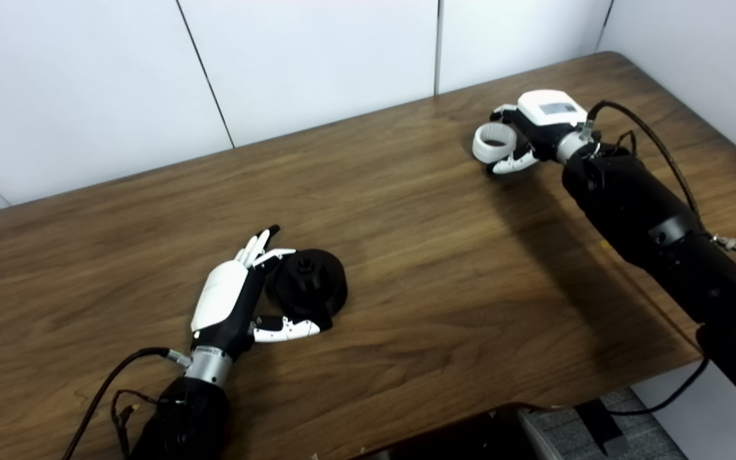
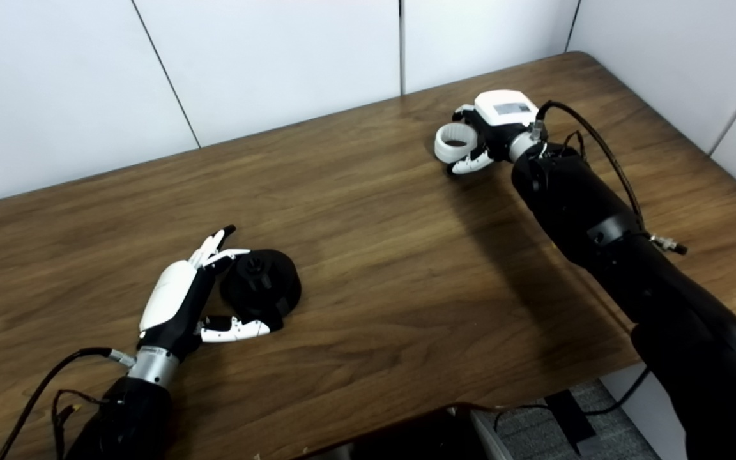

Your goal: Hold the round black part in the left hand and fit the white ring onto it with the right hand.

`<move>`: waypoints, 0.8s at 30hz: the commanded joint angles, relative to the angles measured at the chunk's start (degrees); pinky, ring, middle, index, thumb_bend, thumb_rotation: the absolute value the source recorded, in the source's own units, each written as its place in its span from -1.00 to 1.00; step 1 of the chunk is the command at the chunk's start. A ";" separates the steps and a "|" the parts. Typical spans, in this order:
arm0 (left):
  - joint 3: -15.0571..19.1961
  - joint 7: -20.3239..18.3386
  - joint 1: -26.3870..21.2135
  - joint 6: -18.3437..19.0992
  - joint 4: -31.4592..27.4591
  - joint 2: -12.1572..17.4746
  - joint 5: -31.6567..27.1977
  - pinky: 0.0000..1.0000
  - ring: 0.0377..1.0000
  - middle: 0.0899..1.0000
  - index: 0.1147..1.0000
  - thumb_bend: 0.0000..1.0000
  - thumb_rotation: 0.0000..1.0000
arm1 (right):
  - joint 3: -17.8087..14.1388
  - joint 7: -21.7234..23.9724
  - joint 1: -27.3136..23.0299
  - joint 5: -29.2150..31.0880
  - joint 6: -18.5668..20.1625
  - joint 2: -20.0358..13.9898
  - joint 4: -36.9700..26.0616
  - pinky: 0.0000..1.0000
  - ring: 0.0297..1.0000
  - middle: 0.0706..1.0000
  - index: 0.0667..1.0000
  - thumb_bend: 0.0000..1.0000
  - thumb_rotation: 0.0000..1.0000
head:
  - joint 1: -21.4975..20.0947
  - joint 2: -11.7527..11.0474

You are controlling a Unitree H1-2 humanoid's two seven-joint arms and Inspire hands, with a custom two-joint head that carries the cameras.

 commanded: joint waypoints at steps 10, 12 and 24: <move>-0.97 -3.07 2.12 0.37 -0.18 1.04 0.80 0.98 1.00 1.00 0.34 1.00 -0.32 | 0.25 0.31 -3.52 -1.30 0.49 -3.76 0.89 0.71 0.68 0.61 0.69 0.36 -0.29 | 0.34 0.25; -0.96 -3.01 2.09 0.19 -0.13 1.05 0.84 0.98 1.00 1.00 0.35 0.99 -0.32 | 0.30 0.24 -3.45 -1.26 0.47 -3.66 0.76 0.71 0.67 0.60 0.68 0.38 -0.27 | 0.56 0.27; -0.81 -3.19 2.12 0.34 -0.26 1.19 0.75 0.98 1.00 1.00 0.34 0.99 -0.31 | 0.30 0.53 -3.20 -1.45 0.84 -2.78 0.01 0.76 0.66 0.52 0.65 0.35 -0.23 | 0.61 0.46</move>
